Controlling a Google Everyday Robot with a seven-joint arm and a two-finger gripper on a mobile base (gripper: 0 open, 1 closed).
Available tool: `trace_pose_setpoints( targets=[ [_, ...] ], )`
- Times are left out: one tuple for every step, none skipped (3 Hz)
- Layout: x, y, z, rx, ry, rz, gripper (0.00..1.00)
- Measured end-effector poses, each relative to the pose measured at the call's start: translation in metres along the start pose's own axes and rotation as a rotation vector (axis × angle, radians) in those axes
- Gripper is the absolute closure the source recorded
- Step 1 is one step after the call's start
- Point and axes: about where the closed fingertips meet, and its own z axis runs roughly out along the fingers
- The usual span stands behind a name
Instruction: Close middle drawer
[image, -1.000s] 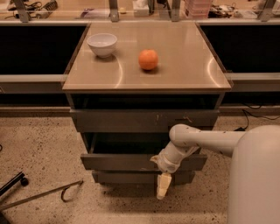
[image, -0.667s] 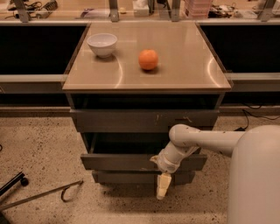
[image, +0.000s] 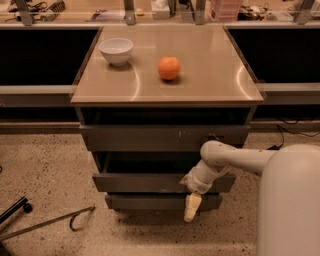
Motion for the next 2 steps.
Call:
trace_pose_setpoints(
  targets=[
    [0.0045,-0.0395,-0.0129,0.068,-0.017,0.004,0.00],
    [0.0044,-0.0397,-0.0130,0.069,-0.017,0.003,0.00]
  ],
)
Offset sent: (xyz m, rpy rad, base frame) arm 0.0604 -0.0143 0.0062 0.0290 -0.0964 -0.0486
